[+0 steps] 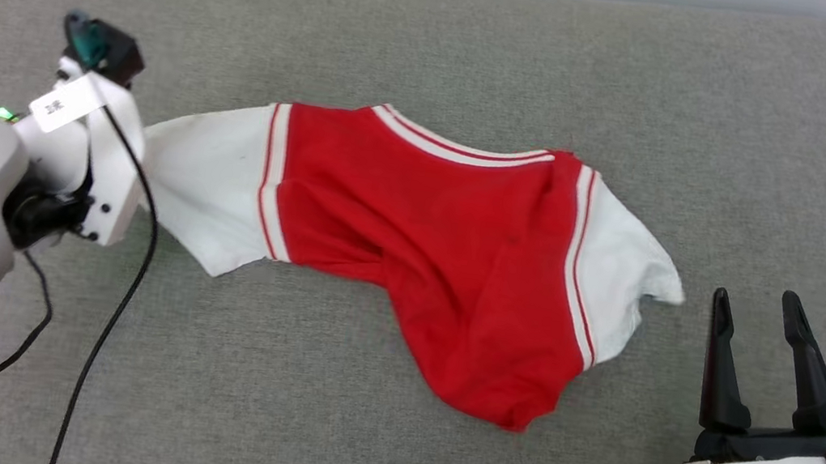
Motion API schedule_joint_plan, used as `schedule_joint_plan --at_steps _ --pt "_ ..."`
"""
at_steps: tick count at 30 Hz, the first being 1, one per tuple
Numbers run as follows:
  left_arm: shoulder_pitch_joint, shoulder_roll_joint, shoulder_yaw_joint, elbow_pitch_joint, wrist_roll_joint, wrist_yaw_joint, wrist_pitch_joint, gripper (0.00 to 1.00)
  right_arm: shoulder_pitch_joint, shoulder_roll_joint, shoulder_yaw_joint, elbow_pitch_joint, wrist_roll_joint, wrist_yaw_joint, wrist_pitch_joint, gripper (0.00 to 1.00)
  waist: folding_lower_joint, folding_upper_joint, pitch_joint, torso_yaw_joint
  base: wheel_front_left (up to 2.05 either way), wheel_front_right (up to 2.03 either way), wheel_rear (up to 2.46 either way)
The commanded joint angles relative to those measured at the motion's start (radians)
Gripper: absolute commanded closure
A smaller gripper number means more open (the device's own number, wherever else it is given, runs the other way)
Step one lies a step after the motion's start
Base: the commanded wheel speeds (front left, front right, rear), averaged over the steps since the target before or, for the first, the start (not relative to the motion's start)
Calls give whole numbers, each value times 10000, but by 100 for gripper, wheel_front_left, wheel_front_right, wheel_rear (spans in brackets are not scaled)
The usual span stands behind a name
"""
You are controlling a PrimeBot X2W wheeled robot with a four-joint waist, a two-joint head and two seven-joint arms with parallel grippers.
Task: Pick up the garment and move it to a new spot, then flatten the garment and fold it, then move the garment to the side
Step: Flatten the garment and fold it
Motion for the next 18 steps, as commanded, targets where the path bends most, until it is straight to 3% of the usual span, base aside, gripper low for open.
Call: schedule_joint_plan --at_steps 1,7,14,15,16,18 --pt "267 187 37 132 -93 14 54 100 40 20 18 11 35 -7 -24 0 0 0 -83 135 0 0 0" --pt "971 625 166 700 -432 191 -21 100 1 20 71 33 3 -7 -24 0 0 0 -15 181 0 0 0" --pt "1680 291 240 1391 -771 319 -425 100 -58 20 -59 100 -161 -7 -24 0 0 0 -1 118 0 0 0" --pt "1728 192 263 1453 -795 314 -568 65 -37 20 -83 107 -182 -7 -24 0 0 0 -40 120 0 0 0" --pt "1733 91 291 1501 -764 349 -807 0 -14 20 -124 127 -208 -7 -24 0 0 0 -102 138 0 0 0" --pt "1707 -44 300 1598 -610 389 -1299 0 44 20 -207 141 -235 -7 -24 0 0 0 -273 194 0 0 0"
